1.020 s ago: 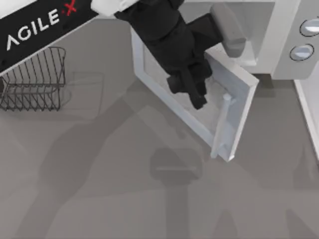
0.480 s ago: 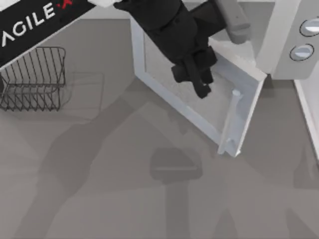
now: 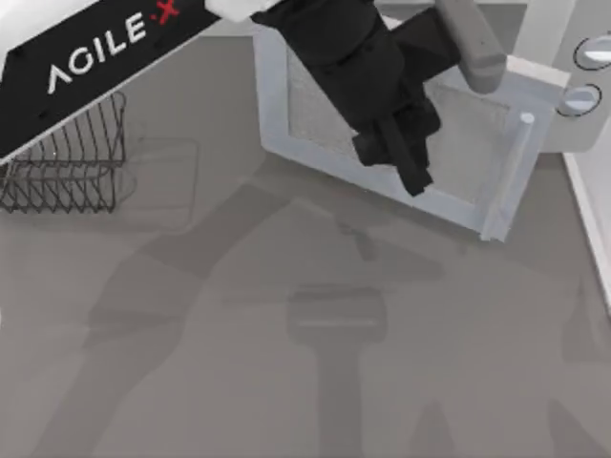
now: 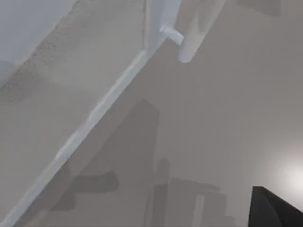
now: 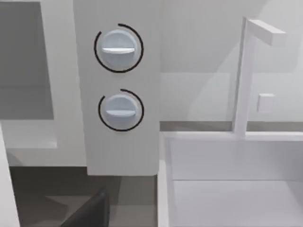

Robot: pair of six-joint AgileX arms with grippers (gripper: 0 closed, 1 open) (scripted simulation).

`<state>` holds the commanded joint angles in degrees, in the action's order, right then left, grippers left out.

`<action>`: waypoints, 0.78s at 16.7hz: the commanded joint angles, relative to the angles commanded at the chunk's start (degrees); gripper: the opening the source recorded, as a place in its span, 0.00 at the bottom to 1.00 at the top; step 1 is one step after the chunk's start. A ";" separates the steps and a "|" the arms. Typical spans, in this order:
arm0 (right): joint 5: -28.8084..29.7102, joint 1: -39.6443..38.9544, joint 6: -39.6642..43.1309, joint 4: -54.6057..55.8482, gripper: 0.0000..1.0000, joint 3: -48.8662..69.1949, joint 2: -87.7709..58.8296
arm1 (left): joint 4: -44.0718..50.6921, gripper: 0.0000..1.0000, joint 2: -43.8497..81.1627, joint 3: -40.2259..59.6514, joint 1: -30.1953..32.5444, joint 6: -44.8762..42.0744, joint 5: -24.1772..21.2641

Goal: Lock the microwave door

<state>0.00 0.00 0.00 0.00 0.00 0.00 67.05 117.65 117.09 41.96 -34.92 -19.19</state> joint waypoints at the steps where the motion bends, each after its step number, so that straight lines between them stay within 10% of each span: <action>1: 0.00 0.00 0.00 0.00 1.00 0.00 0.00 | -0.60 0.00 -0.15 0.69 -0.21 -0.01 0.30; 13: 0.00 0.00 0.00 0.00 1.00 0.00 0.00 | 1.92 0.00 2.06 0.71 1.45 2.40 0.57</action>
<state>0.00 0.00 0.00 0.00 0.00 0.00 68.97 119.72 117.80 43.41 -32.52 -18.61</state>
